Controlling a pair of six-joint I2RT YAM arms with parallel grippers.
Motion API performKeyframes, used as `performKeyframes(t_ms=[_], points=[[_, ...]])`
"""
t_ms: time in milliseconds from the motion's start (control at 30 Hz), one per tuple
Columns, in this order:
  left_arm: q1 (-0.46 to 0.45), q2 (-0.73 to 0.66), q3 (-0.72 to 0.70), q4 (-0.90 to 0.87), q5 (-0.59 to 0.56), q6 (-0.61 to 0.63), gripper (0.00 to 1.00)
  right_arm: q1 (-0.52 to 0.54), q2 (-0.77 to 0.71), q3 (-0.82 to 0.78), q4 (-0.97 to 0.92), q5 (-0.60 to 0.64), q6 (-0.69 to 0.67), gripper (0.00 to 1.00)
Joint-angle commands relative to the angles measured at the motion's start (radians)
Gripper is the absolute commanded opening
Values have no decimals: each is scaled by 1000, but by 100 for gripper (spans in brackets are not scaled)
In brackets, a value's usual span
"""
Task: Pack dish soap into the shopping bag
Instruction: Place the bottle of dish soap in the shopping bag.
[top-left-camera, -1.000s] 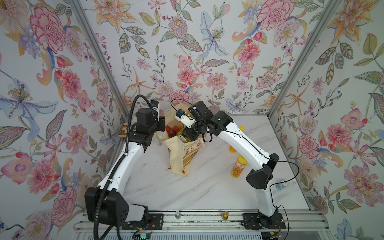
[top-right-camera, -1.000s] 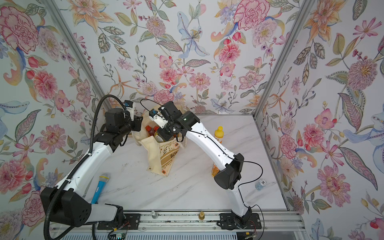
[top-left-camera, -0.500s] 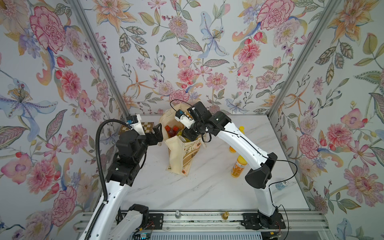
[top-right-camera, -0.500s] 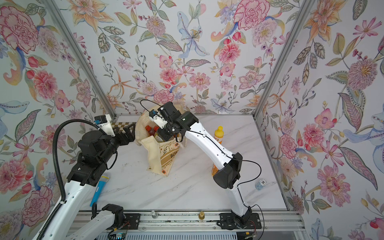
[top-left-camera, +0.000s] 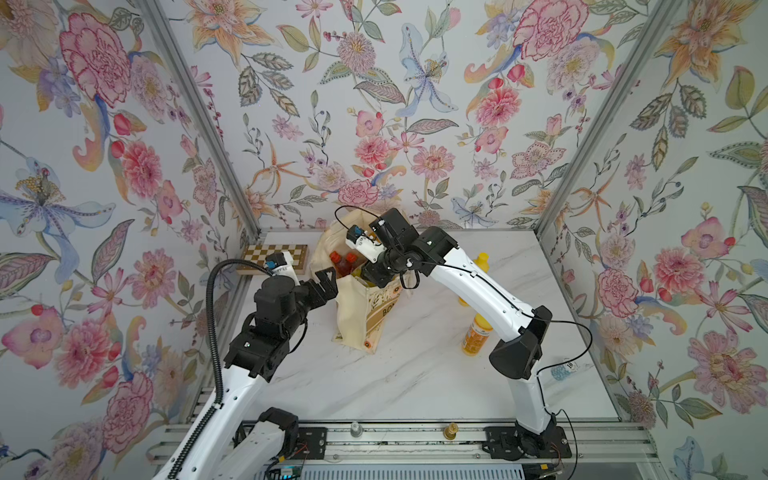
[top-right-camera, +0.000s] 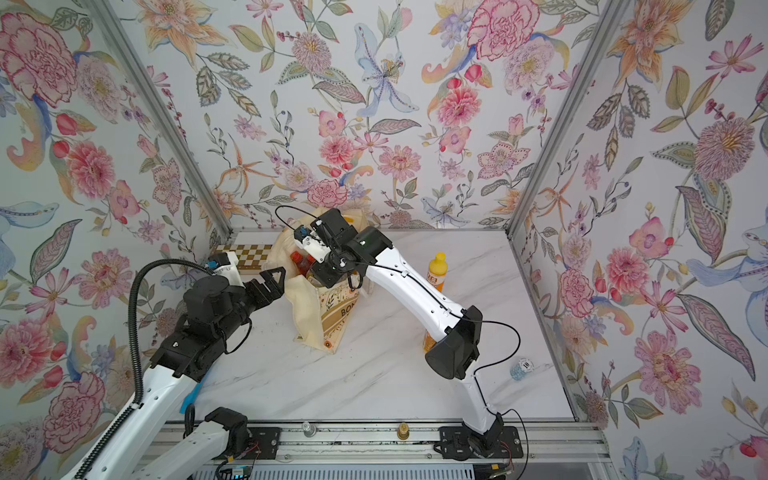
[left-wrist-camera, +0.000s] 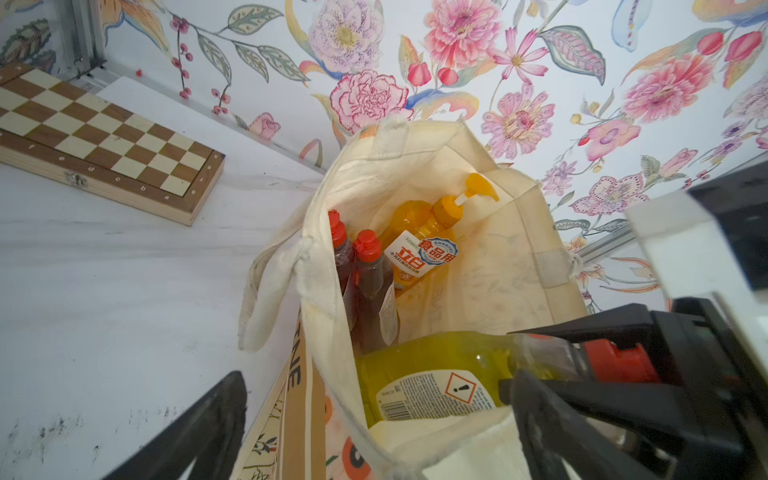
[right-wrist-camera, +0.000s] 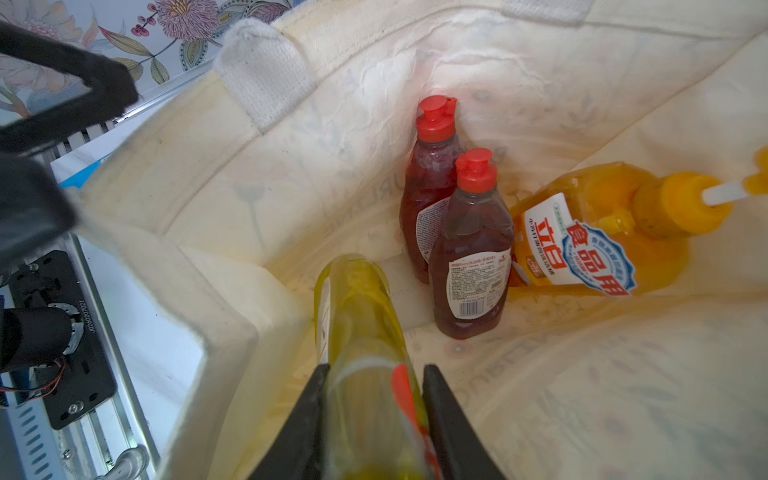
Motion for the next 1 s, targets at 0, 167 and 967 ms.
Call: performKeyframes(t_ms=[0,167,967], points=[[-7,21,-28,29,20,-30,99,18,-22,1,95,-15,9,0],[-9,44,-63,71,69,-44,99,19,-35,-29,95,-8,12,0],[-8,13,-54,98,98,-62,99,84,-51,-101,95,-11,37,0]])
